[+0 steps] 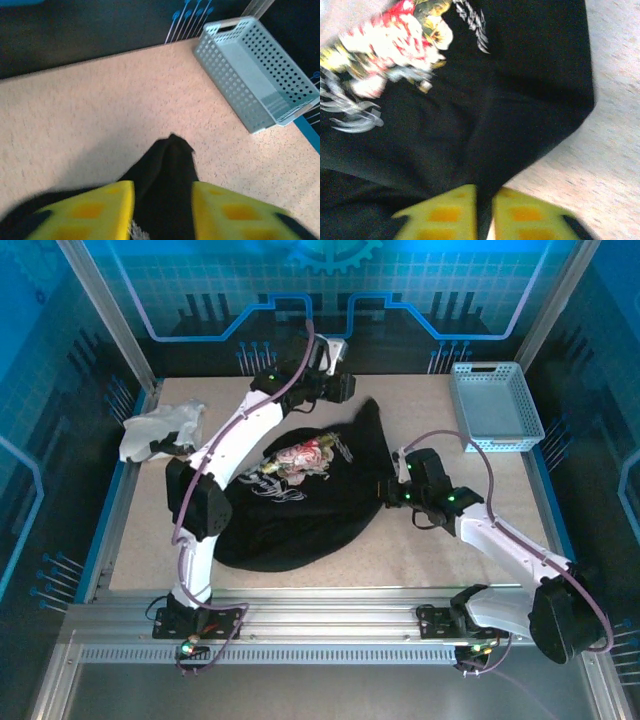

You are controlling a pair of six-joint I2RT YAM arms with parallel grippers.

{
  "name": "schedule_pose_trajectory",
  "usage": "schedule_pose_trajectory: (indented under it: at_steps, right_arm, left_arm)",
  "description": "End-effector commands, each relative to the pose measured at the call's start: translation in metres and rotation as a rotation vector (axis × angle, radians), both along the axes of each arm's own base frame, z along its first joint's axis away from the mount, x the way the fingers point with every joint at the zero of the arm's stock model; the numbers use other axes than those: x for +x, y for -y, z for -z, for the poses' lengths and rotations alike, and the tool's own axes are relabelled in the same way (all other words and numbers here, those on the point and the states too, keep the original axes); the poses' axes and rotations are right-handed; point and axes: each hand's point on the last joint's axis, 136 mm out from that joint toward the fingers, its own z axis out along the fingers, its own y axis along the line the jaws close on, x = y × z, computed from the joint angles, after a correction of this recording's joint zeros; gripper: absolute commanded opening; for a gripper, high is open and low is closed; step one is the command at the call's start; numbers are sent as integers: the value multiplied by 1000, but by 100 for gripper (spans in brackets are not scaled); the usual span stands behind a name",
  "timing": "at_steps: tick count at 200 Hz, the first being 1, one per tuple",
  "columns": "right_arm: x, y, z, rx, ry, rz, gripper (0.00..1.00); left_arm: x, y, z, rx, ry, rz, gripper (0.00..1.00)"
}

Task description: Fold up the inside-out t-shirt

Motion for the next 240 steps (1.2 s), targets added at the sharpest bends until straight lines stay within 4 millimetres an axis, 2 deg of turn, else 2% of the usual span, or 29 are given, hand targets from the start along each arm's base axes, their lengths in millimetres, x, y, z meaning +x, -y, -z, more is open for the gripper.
schedule_pose_trajectory:
  at_steps: [1,16,31,41,55,57,60,70,86,104,139,147,155,176,194,221,240]
  right_arm:
    - [10,7,-26,-79,138,-1,31]
    - [4,-16,-39,-133,234,-138,42]
    - [-7,-57,-46,-127,291,-330,48]
    - [-13,-85,-43,-119,291,-448,49]
    - [-21,-123,-26,-126,266,-600,49]
    - [-23,-126,-20,-133,256,-618,50]
    - [-20,-136,-24,-132,271,-638,50]
    - [-21,-157,-11,-149,259,-709,51]
    - [-17,-182,9,-179,229,-777,54]
    - [-11,-199,33,-212,191,-820,57]
    - [-4,-213,77,-280,91,-857,61]
    - [0,-211,82,-296,84,-847,59]
    - [2,-210,84,-305,84,-836,50]
    - [8,-209,65,-252,97,-805,17]
    - [9,-206,39,-157,91,-785,0]
    - [9,-197,-2,11,78,-769,0]
    - [10,-192,-20,105,41,-763,0]
  left_arm:
    - [-26,-34,-22,9,41,-58,49]
    - [-55,-63,0,16,24,-132,57]
    - [-92,-99,33,33,-20,-223,62]
    - [-117,-122,57,46,-60,-288,64]
    - [-151,-149,90,37,-133,-359,65]
    - [-156,-151,94,28,-144,-367,65]
    - [-162,-155,100,18,-162,-380,65]
    - [-180,-162,114,-17,-201,-400,66]
    - [-205,-174,133,-20,-250,-432,66]
    - [-225,-182,153,-19,-295,-456,67]
    - [-242,-185,177,-38,-357,-468,69]
    - [-245,-185,180,-42,-366,-468,69]
    - [-247,-184,182,-51,-371,-462,69]
    - [-252,-178,182,-76,-343,-420,69]
    - [-252,-167,174,-101,-270,-353,68]
    - [-247,-152,158,-140,-153,-273,67]
    - [-242,-141,153,-130,-104,-218,67]
